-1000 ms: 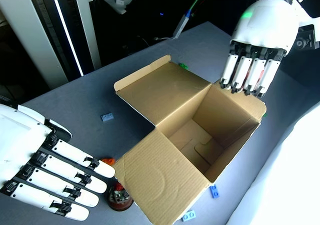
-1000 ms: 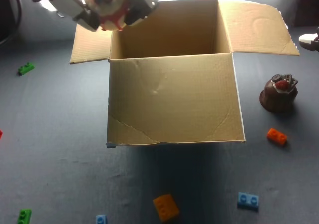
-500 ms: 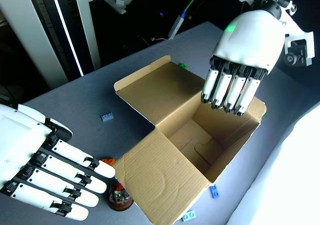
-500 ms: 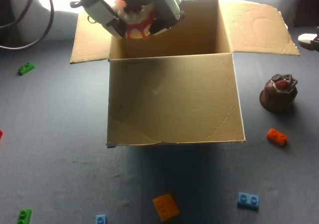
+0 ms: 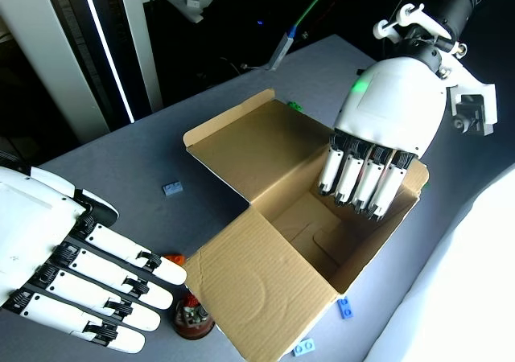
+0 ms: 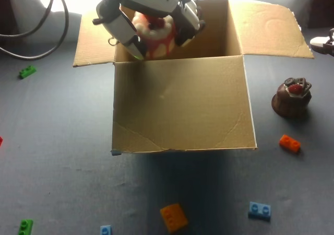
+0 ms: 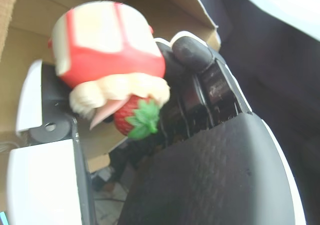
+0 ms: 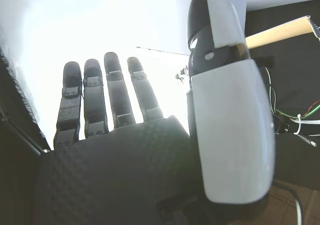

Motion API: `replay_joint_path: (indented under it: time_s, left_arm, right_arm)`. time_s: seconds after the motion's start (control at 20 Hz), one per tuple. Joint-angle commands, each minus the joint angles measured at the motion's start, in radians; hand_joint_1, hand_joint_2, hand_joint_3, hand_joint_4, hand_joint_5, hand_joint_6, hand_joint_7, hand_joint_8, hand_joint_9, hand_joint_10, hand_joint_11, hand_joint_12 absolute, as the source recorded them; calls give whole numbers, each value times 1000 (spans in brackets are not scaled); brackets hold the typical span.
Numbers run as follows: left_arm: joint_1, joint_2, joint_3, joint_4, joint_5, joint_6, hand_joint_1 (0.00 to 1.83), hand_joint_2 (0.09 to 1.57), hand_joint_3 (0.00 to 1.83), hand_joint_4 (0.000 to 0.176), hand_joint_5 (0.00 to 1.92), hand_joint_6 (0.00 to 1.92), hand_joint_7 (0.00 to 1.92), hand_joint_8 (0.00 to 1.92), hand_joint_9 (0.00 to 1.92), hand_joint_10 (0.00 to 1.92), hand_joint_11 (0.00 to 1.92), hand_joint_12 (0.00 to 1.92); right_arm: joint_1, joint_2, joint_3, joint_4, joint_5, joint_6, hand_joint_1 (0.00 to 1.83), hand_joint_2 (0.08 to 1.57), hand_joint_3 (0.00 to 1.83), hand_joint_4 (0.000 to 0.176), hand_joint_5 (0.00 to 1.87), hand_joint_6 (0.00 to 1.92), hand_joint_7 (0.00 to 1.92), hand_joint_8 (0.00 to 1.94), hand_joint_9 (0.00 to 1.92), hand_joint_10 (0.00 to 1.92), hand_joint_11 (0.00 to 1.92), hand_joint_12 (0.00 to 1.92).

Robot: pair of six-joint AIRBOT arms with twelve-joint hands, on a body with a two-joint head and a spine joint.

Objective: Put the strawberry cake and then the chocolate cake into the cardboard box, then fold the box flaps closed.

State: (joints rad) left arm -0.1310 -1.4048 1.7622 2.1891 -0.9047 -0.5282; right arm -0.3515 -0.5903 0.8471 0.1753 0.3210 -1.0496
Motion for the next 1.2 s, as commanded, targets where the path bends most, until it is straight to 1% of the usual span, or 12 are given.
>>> replay_joint_path:
  time_s: [0.0, 0.05, 0.1, 0.2, 0.25, 0.4, 0.45, 0.55, 0.6, 0.75, 1.05, 1.15]
  left_arm:
    - [-7, 6, 0, -62, 43, 7, 613, 1175, 0, 0, 375, 449, 489, 372, 359, 860, 48, 1681]
    - [-6, 6, 0, -62, 44, 7, 473, 1111, 0, 0, 368, 257, 471, 177, 354, 609, 9, 1556]
    - [-7, 6, 0, -61, 45, 9, 377, 1070, 0, 0, 367, 130, 451, 67, 363, 417, 1, 1471]
    - [-11, 6, 3, -61, 46, 11, 237, 959, 0, 46, 221, 8, 232, 2, 256, 110, 0, 1167]
    - [-15, 6, 5, -61, 47, 13, 218, 928, 0, 57, 147, 9, 148, 2, 190, 49, 0, 1007]
    - [-26, 6, 16, -57, 50, 20, 238, 892, 0, 73, 65, 0, 37, 0, 112, 1, 0, 772]
    - [-31, 6, 21, -56, 51, 23, 225, 895, 0, 77, 52, 0, 25, 0, 104, 0, 0, 755]
    - [-40, 5, 35, -55, 51, 29, 204, 903, 0, 82, 51, 1, 28, 2, 111, 3, 0, 757]
    - [-47, 5, 44, -53, 51, 30, 223, 911, 2, 83, 49, 0, 28, 2, 111, 3, 0, 762]
    - [-64, 10, 68, -50, 46, 31, 243, 956, 10, 74, 62, 2, 60, 3, 134, 5, 0, 811]
    - [-79, 87, 88, -48, 9, -12, 283, 987, 9, 69, 84, 4, 96, 4, 170, 9, 0, 804]
    - [-83, 120, 109, -48, -20, -45, 160, 1003, 13, 56, 93, 5, 104, 3, 173, 6, 0, 833]
  right_arm:
    - [12, 13, 1, 5, 115, -1, 662, 1052, 3, 0, 49, 3, 110, 2, 88, 2, 0, 368]
    - [11, 12, 1, 5, 115, -1, 661, 1050, 2, 0, 57, 6, 112, 3, 89, 3, 0, 377]
    - [9, 11, 1, 6, 115, 0, 665, 1046, 0, 0, 63, 6, 117, 2, 95, 4, 0, 426]
    - [-6, 6, 2, 32, 123, -1, 680, 1036, 0, 0, 76, 8, 129, 4, 101, 4, 0, 462]
    - [-25, 1, 5, 60, 157, -1, 681, 1037, 0, 0, 81, 10, 132, 5, 110, 8, 0, 466]
    - [-96, -31, 22, 151, 289, 1, 679, 1034, 0, 0, 71, 1, 121, 0, 101, 1, 0, 452]
    - [-115, -40, 29, 155, 310, 21, 678, 1026, 0, 0, 74, 2, 124, 1, 103, 1, 0, 469]
    - [-125, -51, 49, 155, 315, 112, 665, 1030, 0, 0, 69, 1, 127, 1, 93, 0, 0, 408]
    - [-127, -67, 76, 155, 312, 188, 670, 1024, 0, 0, 72, 2, 135, 2, 100, 2, 0, 424]
    - [-148, -117, 149, 161, 296, 316, 680, 1023, 0, 2, 84, 6, 137, 2, 114, 5, 0, 453]
    - [-170, -197, 214, 177, 281, 316, 673, 1023, 0, 8, 75, 4, 130, 3, 110, 3, 0, 422]
    - [-183, -246, 255, 192, 314, 292, 684, 988, 0, 2, 96, 5, 144, 2, 127, 5, 0, 432]
